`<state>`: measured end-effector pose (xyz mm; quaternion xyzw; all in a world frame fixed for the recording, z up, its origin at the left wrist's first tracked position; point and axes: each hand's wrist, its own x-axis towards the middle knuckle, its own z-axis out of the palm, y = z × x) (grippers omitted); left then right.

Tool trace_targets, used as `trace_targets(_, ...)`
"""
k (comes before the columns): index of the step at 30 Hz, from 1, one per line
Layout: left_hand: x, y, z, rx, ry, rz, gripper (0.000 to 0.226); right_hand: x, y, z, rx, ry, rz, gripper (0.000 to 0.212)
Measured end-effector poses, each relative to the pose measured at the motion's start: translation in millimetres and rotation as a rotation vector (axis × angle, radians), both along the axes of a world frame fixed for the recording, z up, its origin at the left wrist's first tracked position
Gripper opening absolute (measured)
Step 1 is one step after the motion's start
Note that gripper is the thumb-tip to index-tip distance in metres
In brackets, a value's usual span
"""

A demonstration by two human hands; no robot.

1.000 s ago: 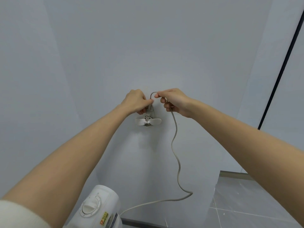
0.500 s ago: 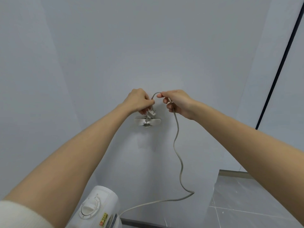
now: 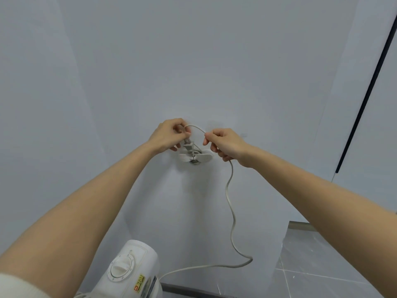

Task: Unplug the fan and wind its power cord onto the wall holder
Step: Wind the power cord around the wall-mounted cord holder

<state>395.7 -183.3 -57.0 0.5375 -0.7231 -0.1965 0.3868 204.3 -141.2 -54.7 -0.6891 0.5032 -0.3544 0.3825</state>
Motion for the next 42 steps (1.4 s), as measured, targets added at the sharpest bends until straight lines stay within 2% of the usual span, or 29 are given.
trace_targets(2,1,1,4,0.016,0.078,-0.032,0.003,2,-1,1,-0.015,-0.015,-0.010,0.023)
trace_targets(4,4,2,11,0.054,0.060,-0.080,0.007,3,-2,1,-0.022,-0.038,-0.025,0.024)
trace_targets(6,10,4,16,0.094,-0.056,-0.128,0.017,5,-2,1,-0.011,-0.051,-0.018,0.025)
trace_targets(9,23,5,19,0.030,-0.262,-0.078,0.031,10,-2,-2,0.006,-0.018,0.015,0.026)
trace_targets(13,42,9,8,-0.067,-0.540,0.030,0.027,15,-1,-8,-0.017,0.053,0.021,0.029)
trace_targets(16,48,10,-3,-0.098,-0.631,0.066,0.024,19,1,-12,-0.038,0.103,0.037,0.027)
trace_targets(22,61,9,-30,-0.076,-0.581,0.055,0.016,23,5,-25,-0.038,0.229,0.092,0.026)
trace_targets(30,58,13,-58,0.011,-0.531,0.001,0.020,14,5,-49,-0.015,0.358,0.090,0.028)
trace_targets(42,49,3,-59,-0.004,-0.603,0.091,0.027,20,-10,-67,-0.134,0.477,-0.001,0.028)
